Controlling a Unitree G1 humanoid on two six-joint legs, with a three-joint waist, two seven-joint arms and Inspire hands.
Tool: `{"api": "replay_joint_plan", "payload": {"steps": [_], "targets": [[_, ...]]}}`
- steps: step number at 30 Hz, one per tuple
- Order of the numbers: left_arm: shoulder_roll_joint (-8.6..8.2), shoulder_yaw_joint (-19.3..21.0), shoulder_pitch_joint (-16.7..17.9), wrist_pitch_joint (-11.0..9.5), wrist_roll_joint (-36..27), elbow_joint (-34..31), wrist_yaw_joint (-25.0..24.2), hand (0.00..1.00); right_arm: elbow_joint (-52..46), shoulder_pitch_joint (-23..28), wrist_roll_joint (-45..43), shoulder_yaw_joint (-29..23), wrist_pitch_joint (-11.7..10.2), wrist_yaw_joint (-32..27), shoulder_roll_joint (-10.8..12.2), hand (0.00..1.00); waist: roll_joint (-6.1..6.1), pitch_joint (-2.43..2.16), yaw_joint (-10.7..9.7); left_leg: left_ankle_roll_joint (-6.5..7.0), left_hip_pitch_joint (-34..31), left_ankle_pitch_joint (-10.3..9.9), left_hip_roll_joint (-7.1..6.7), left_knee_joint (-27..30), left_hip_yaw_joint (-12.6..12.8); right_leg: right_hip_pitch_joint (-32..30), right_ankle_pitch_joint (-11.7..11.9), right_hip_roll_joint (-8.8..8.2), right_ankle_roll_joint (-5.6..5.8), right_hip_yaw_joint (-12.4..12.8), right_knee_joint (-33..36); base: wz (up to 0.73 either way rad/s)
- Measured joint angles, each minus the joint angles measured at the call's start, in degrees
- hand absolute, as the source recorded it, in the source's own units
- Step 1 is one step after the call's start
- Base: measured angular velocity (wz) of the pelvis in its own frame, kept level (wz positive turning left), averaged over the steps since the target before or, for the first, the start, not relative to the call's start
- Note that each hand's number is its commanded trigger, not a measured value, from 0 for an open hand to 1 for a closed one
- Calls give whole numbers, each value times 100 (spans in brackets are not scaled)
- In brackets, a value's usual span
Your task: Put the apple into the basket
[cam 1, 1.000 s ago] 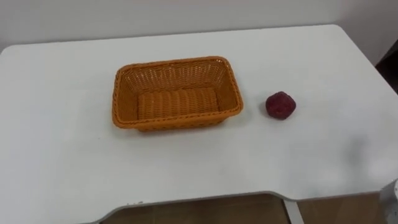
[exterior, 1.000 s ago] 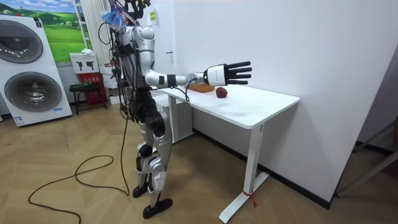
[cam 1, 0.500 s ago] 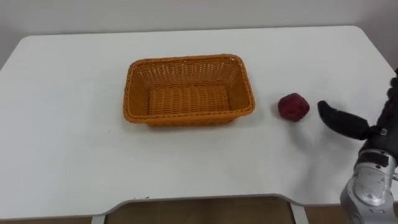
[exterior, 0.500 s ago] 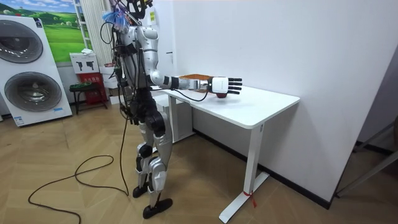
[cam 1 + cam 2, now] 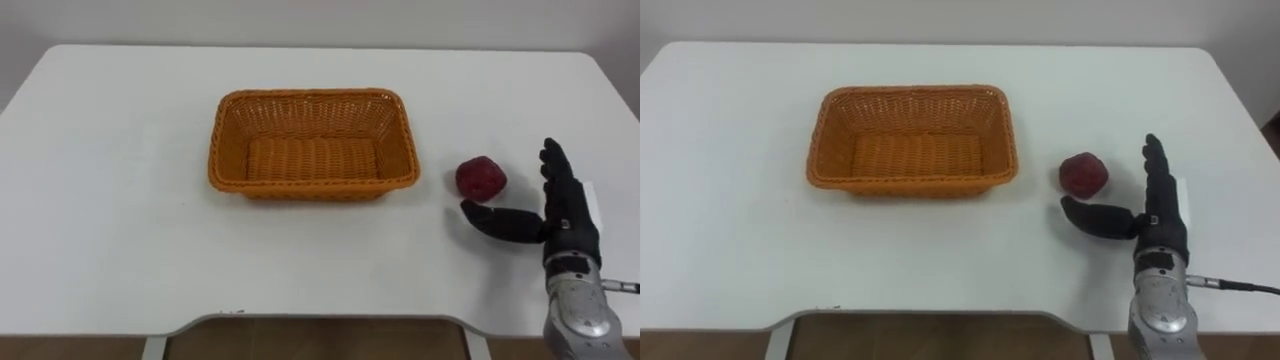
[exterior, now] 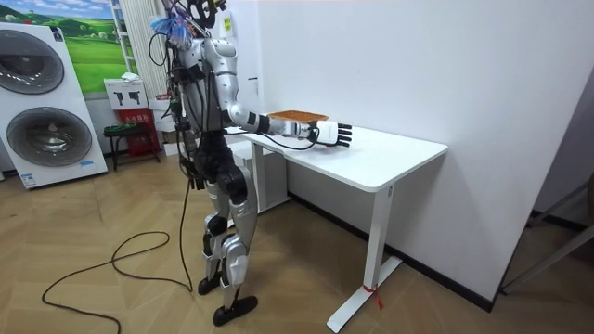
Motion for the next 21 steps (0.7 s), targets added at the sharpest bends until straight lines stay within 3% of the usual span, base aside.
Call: {"api": "replay_joint_plan", "payload": {"steps": [10, 17, 21], "targets": [[8, 7, 10, 0, 12, -94, -4, 0, 492, -285, -17, -27, -32, 552, -29, 0, -15, -14, -53, -1, 15, 1, -2, 3, -39, 73, 0, -6, 0, -88, -16, 2], [59, 57, -1, 1, 43, -201, -179, 0, 927, -463, -11, -36, -9, 1012, -287, 0, -92, -63, -34, -2, 131, 2, 3, -2, -58, 200, 0, -17, 0, -145, -33, 0], [84, 92, 3, 1, 83, -209, -328, 0, 1078, -520, -133, -36, 1, 1140, -340, 0, -136, -62, -37, 4, 129, 6, 2, 20, -105, 251, 0, -38, 1, -229, -32, 7]]}}
